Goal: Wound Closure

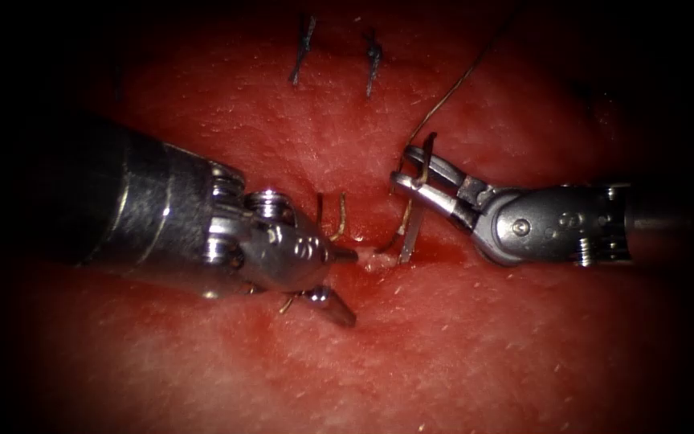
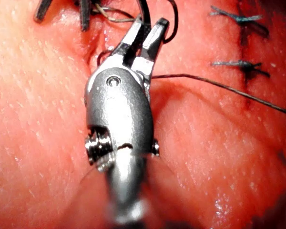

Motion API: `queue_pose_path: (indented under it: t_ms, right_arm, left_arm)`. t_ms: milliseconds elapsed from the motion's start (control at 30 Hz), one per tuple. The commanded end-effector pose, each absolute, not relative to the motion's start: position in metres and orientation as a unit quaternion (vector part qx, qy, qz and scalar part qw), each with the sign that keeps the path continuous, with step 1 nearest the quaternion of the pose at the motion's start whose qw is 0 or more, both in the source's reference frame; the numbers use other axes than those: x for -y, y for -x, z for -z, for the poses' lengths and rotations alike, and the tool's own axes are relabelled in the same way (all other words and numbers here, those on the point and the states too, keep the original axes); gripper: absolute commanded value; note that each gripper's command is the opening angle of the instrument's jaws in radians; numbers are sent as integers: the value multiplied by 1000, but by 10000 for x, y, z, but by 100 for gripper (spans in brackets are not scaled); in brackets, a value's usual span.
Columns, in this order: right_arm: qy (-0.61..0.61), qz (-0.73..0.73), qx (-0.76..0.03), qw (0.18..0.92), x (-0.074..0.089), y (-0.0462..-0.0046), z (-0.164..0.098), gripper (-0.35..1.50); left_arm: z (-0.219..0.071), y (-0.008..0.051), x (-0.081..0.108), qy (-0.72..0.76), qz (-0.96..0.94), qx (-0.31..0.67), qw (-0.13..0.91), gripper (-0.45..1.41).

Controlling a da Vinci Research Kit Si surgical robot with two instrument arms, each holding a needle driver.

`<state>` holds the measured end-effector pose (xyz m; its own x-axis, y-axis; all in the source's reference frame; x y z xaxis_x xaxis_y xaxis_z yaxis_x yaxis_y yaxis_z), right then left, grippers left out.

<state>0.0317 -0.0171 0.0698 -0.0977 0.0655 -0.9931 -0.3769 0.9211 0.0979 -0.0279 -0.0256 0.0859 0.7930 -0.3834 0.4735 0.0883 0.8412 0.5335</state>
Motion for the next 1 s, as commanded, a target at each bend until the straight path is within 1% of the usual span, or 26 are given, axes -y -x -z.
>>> queue_pose_path:
  t_ms: [33, 167, 400, 733, 1000]
  right_arm:
    - [106, -170, -723, 662, 172, -325, -704, -35]
    - [100, -179, -724, 659, 170, -328, -705, -35]
    - [88, -196, -727, 653, 165, -329, -708, -35]
    - [35, -235, -721, 651, 146, -323, -727, -35]
    - [-21, -286, -720, 631, 142, -322, -738, -35]
  left_arm:
    - [-857, 284, 260, -247, 134, 299, 912, 46]
    - [-828, 289, 269, -228, 138, 306, 914, 47]
    - [-827, 300, 300, -223, 142, 315, 911, 44]
    - [-871, 302, 318, -225, 130, 319, 912, 44]
    - [-888, 307, 328, -232, 132, 320, 909, 46]
